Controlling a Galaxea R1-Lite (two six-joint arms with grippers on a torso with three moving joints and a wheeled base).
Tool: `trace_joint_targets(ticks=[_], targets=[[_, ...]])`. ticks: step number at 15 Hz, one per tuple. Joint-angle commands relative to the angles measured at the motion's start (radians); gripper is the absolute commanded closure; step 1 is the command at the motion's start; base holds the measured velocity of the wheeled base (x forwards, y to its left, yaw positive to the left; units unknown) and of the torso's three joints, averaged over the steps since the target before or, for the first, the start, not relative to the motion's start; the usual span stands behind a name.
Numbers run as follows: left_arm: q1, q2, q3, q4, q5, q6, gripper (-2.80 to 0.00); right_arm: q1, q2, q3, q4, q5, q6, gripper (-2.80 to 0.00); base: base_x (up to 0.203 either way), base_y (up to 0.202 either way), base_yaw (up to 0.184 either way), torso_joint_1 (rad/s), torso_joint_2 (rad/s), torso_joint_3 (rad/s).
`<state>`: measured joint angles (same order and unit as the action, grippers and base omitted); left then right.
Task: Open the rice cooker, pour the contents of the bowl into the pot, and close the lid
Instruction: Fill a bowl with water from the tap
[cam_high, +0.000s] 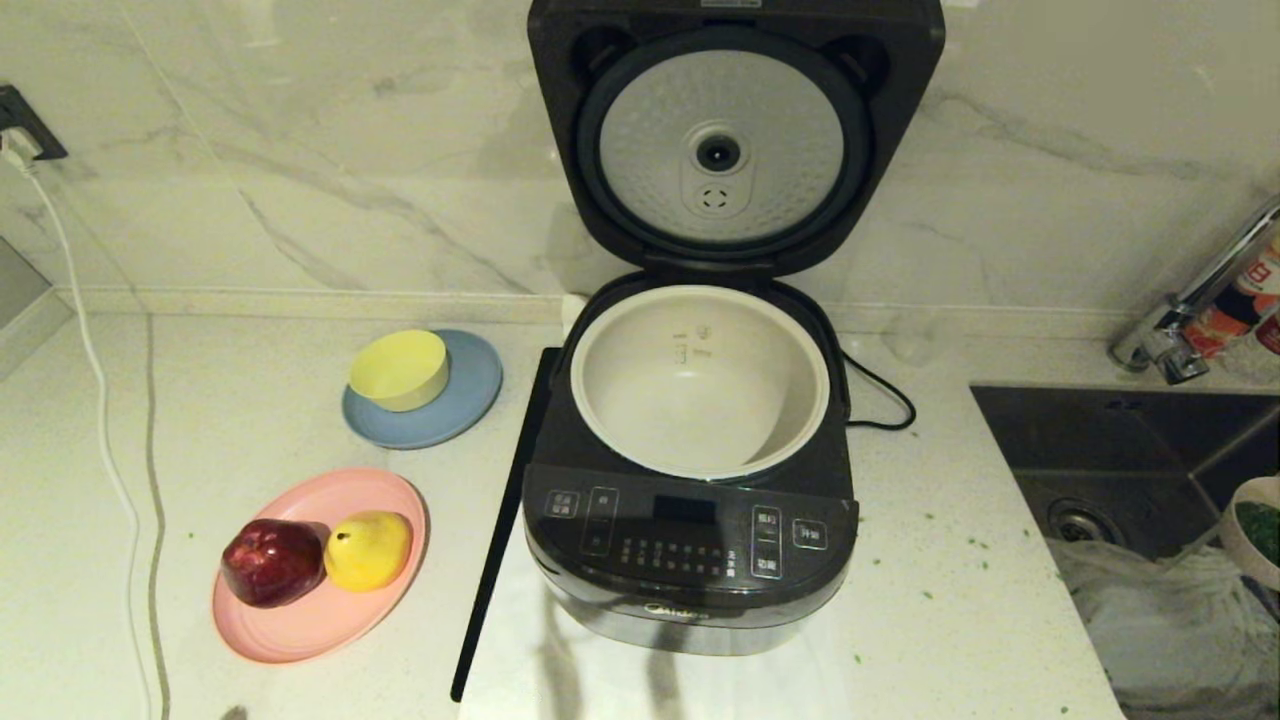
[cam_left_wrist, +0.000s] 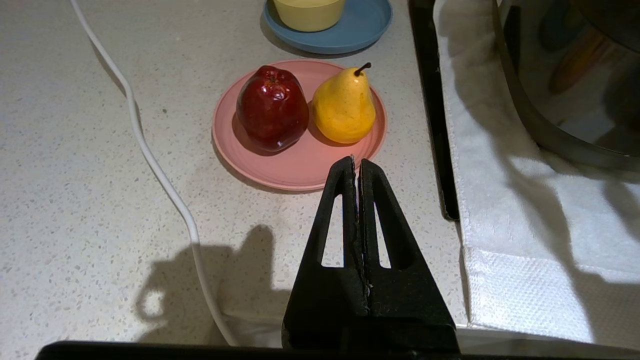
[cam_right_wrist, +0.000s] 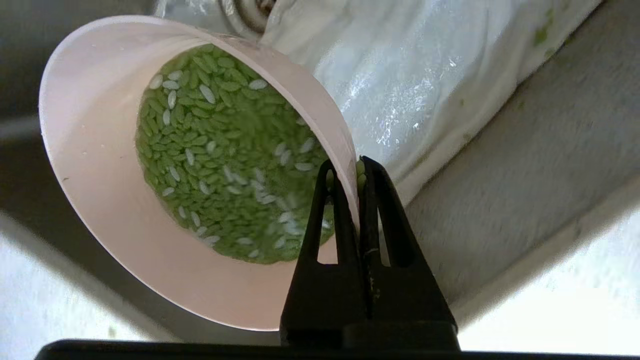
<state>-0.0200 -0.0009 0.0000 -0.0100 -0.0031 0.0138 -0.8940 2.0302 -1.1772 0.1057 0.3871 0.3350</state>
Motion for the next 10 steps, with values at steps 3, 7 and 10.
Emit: trace_joint_targets(ticks=[3,7,10], targets=[[0.000,-0.001,0.008,-0.001,0.000,0.000,0.00,-0.017,0.115,-0.095,0.003,0.006,0.015,0.00,0.000,0.000,0.000,0.000,0.00,0.000],[0.000,-0.001,0.008,-0.001,0.000,0.000,0.00,-0.017,0.182,-0.181,0.006,0.006,0.070,0.00,0.000,0.000,0.000,0.000,0.00,0.000],[0.000,-0.001,0.008,-0.001,0.000,0.000,0.00,-0.016,0.228,-0.238,0.006,0.007,0.075,0.00,0.000,0.000,0.000,0.000,0.00,0.000]])
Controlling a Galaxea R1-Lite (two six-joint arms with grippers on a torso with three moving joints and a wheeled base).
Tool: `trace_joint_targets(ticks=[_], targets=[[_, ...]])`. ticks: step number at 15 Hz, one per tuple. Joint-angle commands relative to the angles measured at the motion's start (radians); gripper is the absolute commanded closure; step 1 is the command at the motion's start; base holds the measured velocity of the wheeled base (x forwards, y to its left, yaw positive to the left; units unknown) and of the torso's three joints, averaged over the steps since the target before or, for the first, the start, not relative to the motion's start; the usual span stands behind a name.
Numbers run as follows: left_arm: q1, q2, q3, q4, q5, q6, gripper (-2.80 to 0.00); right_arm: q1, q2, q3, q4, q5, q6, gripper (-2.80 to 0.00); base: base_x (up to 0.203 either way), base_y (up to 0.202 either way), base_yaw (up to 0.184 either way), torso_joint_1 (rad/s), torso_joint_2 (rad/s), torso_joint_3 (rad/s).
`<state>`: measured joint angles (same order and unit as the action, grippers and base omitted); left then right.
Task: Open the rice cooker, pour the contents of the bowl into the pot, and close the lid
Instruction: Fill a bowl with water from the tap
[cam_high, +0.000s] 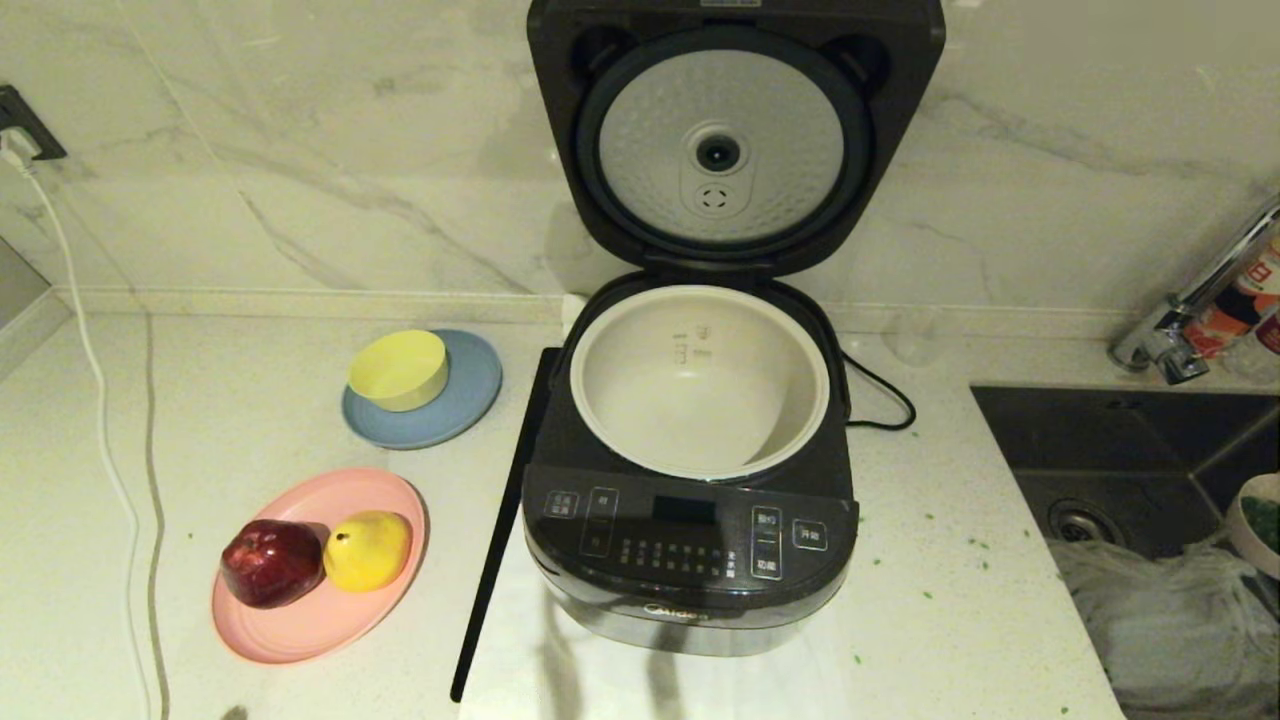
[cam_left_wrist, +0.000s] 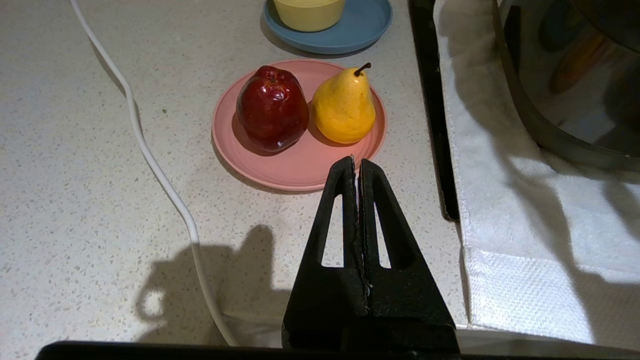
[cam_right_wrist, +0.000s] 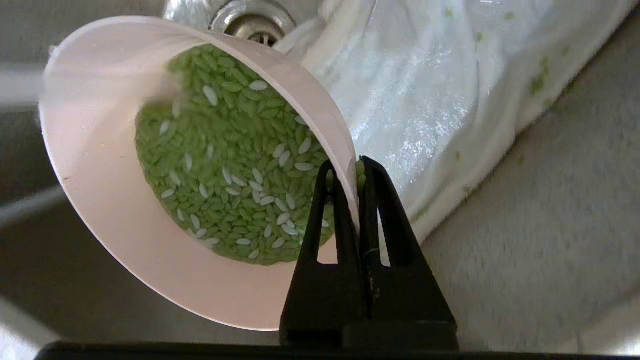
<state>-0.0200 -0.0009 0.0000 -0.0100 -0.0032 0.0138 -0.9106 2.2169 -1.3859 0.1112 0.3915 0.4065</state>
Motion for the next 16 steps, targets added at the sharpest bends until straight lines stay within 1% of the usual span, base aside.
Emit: trace_joint_targets(ticks=[1,7,10,13,16], targets=[[0.000,-0.001,0.008,-0.001,0.000,0.000,0.00,0.001,0.049,-0.042,0.002,0.004,0.004,0.00,0.000,0.000,0.000,0.000,0.00,0.000],[0.000,-0.001,0.008,-0.001,0.000,0.000,0.00,0.010,0.063,-0.067,0.022,0.023,0.005,0.00,0.000,0.000,0.000,0.000,0.00,0.000],[0.000,-0.001,0.008,-0.001,0.000,0.000,0.00,0.012,0.072,-0.100,0.026,0.027,0.043,0.00,0.000,0.000,0.000,0.000,0.00,0.000],[0.000,-0.001,0.008,-0.001,0.000,0.000,0.00,0.010,0.057,-0.102,0.067,0.055,0.041,0.00,0.000,0.000,0.000,0.000,0.00,0.000],[0.000,-0.001,0.008,-0.001,0.000,0.000,0.00,0.012,0.026,-0.084,0.093,0.056,0.033,0.00,0.000,0.000,0.000,0.000,0.00,0.000]])
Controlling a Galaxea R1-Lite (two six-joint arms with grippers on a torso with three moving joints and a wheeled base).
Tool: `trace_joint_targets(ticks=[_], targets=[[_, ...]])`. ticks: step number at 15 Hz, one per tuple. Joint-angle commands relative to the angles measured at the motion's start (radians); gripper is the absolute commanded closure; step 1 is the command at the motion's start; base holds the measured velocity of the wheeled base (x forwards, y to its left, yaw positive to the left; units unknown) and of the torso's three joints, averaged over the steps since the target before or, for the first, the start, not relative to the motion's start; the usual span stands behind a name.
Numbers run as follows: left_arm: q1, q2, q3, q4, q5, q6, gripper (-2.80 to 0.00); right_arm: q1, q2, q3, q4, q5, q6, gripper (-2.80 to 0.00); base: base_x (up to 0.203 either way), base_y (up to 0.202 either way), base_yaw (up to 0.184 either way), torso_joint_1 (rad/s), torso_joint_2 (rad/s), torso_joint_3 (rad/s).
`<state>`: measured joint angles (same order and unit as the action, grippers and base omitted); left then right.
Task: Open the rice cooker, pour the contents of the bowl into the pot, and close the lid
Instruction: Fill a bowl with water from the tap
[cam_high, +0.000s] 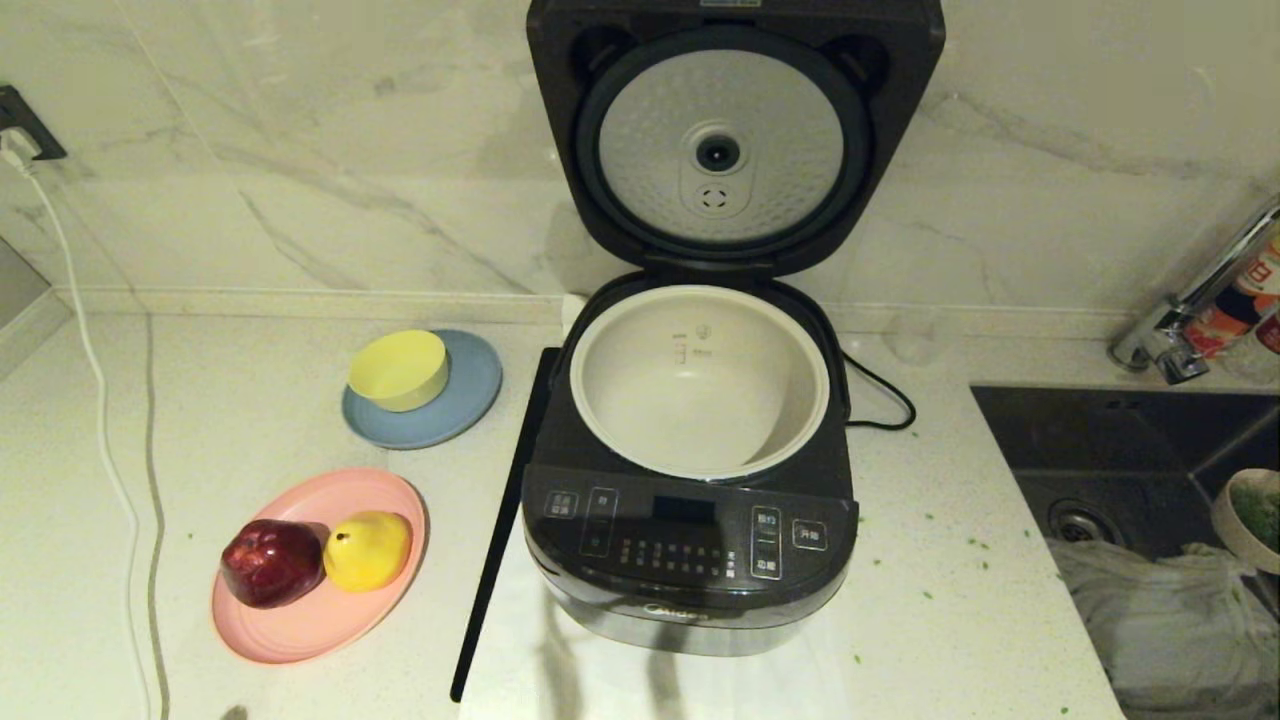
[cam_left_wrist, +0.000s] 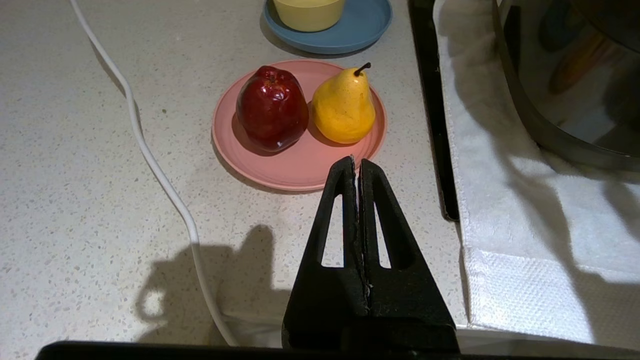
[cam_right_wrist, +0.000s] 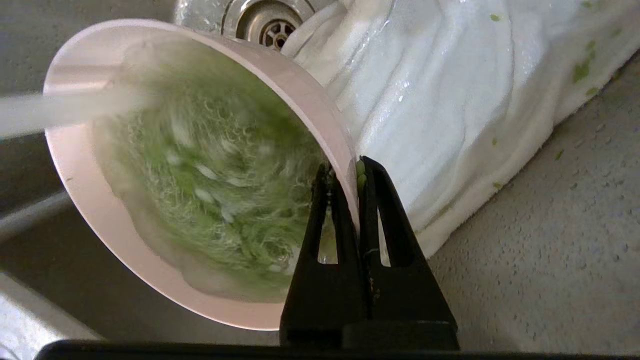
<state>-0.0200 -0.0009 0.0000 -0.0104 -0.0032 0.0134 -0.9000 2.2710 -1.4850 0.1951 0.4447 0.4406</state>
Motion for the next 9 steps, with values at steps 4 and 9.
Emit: trace_joint_targets(ticks=[4,9], targets=[[0.000,-0.001,0.008,0.000,0.000,0.000,0.00,0.043,-0.169,0.142,0.038,0.012,-0.091,0.00,0.000,0.000,0.000,0.000,0.00,0.000],[0.000,-0.001,0.008,0.000,0.000,0.000,0.00,0.167,-0.403,0.291,0.074,0.006,-0.119,0.00,0.000,0.000,0.000,0.000,0.00,0.000]])
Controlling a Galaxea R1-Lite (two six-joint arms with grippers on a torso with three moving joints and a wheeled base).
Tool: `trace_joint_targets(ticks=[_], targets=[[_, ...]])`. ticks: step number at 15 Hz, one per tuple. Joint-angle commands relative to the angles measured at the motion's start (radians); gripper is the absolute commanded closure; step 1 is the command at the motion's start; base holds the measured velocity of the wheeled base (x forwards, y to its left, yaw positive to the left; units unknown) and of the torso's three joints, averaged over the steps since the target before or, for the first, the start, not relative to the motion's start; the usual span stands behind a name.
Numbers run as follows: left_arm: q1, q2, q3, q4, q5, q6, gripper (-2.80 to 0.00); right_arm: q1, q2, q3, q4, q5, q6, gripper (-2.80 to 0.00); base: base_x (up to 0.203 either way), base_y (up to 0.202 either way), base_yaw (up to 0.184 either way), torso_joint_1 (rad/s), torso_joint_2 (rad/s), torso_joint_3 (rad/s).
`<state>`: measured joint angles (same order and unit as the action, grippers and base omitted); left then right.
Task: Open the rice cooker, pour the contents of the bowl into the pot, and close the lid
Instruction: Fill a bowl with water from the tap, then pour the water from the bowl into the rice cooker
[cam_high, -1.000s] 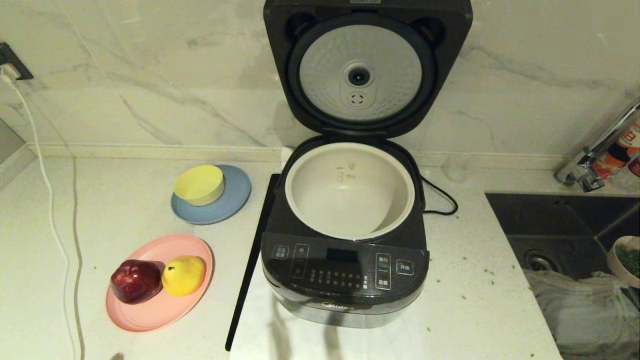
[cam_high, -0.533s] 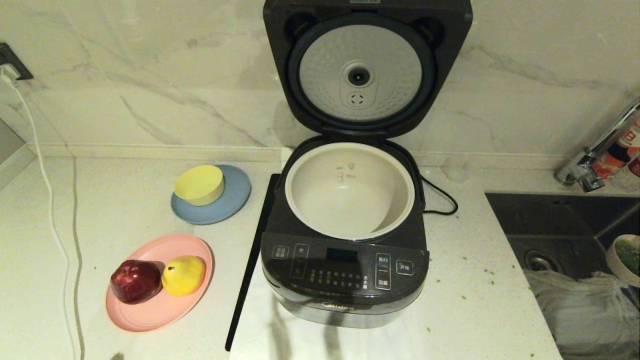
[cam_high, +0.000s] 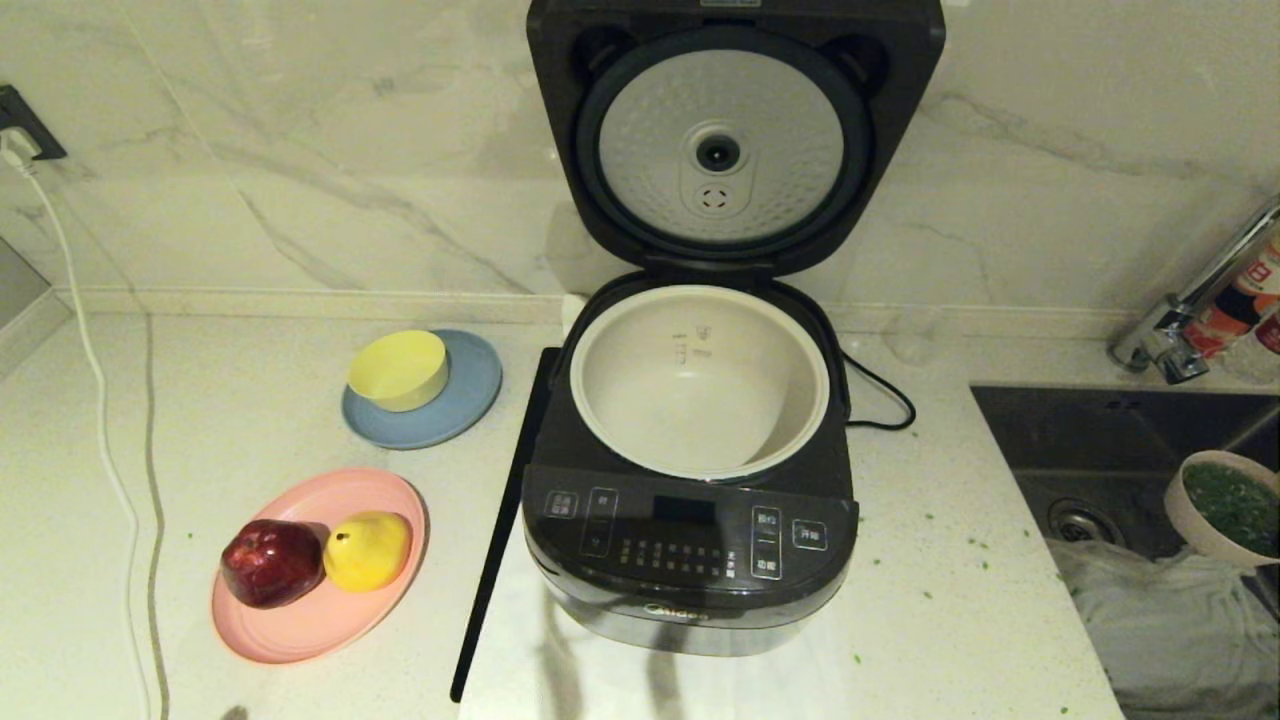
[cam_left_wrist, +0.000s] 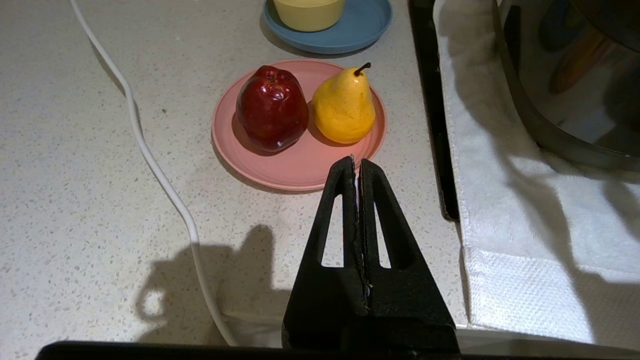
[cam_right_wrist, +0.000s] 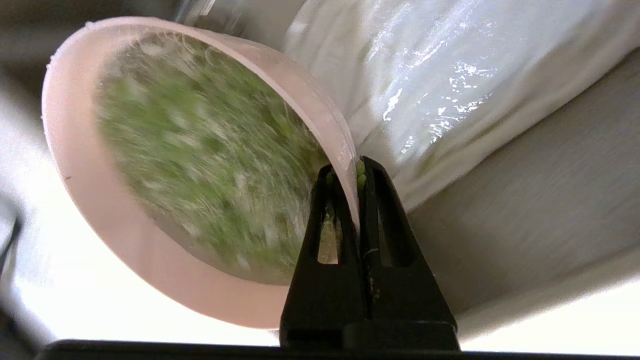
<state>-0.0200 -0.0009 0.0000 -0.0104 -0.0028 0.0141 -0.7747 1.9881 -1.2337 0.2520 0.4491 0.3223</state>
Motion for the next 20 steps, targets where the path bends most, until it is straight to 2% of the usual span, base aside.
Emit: trace_joint_targets(ticks=[1,3,6,9,11,13,16,20], targets=[[0.000,-0.001,0.008,0.000,0.000,0.000,0.00,0.071,-0.160,0.053,0.049,0.001,-0.004,0.00,0.000,0.000,0.000,0.000,0.00,0.000],[0.000,-0.001,0.008,0.000,0.000,0.000,0.00,0.136,-0.244,0.060,0.138,-0.004,-0.006,0.00,0.000,0.000,0.000,0.000,0.00,0.000],[0.000,-0.001,0.008,0.000,0.000,0.000,0.00,0.258,-0.339,0.065,0.216,-0.092,-0.004,0.00,0.000,0.000,0.000,0.000,0.00,0.000],[0.000,-0.001,0.008,0.000,0.000,0.000,0.00,0.385,-0.409,0.050,0.292,-0.141,-0.002,0.00,0.000,0.000,0.000,0.000,0.00,0.000],[0.000,-0.001,0.008,0.000,0.000,0.000,0.00,0.483,-0.449,0.041,0.311,-0.239,0.000,0.00,0.000,0.000,0.000,0.000,0.00,0.000],[0.000,-0.001,0.008,0.000,0.000,0.000,0.00,0.569,-0.472,0.015,0.334,-0.297,0.004,0.00,0.000,0.000,0.000,0.000,0.00,0.000],[0.000,-0.001,0.008,0.000,0.000,0.000,0.00,0.653,-0.478,-0.094,0.453,-0.318,0.011,0.00,0.000,0.000,0.000,0.000,0.00,0.000],[0.000,-0.001,0.008,0.000,0.000,0.000,0.00,0.780,-0.475,-0.195,0.546,-0.320,0.059,0.00,0.000,0.000,0.000,0.000,0.00,0.000]])
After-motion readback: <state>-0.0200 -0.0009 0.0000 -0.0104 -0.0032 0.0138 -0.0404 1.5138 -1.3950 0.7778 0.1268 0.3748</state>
